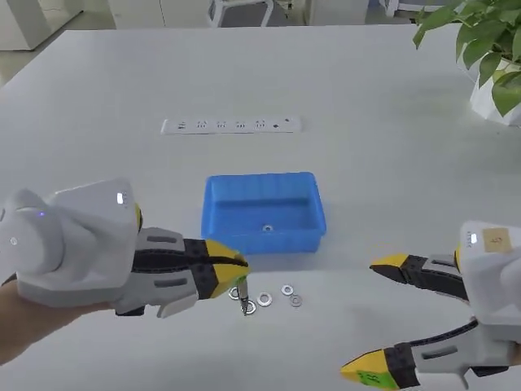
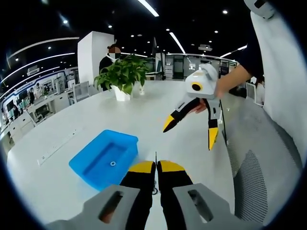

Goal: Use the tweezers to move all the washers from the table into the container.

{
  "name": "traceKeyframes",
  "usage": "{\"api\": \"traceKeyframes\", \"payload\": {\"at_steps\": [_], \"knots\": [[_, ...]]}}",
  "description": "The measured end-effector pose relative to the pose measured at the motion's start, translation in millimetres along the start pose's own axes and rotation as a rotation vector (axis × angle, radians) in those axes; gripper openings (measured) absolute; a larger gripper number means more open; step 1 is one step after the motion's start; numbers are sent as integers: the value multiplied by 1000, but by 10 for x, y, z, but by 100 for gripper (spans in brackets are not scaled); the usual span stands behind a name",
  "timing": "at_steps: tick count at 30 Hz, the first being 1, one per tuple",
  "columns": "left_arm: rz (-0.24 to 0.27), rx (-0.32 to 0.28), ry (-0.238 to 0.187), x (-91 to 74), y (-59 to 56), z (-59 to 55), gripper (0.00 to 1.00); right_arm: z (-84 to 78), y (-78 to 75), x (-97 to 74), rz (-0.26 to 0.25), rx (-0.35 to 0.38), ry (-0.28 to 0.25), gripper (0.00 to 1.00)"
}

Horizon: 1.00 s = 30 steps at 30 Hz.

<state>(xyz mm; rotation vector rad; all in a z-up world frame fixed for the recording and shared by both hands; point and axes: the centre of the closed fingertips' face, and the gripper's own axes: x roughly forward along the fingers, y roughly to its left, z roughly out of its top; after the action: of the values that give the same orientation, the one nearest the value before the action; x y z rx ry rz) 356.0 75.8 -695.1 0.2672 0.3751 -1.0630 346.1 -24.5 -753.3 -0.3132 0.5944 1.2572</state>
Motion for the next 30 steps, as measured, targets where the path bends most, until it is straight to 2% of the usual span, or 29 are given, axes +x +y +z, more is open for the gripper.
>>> {"api": "traceKeyframes", "payload": {"at_steps": [6, 15, 20, 22, 26, 30], "knots": [[-6, 15, -16, 52, -16, 56, 6, -50, 37, 12, 16, 23, 5, 83], [-16, 4, -11, 92, -39, 32, 6, -71, 27, 24, 16, 47, 1, 82], [-21, 3, 2, 119, -69, -29, 6, -60, 31, 28, 15, 57, -4, 81], [-19, 0, -6, 119, -62, -18, 6, -59, 38, 33, 17, 59, -5, 81], [-16, 11, -6, 135, -60, 1, 6, -69, 70, 58, 32, 57, 4, 81], [-28, 19, -6, 115, -58, -26, 6, -55, 130, 144, 65, 39, 16, 81]]}}
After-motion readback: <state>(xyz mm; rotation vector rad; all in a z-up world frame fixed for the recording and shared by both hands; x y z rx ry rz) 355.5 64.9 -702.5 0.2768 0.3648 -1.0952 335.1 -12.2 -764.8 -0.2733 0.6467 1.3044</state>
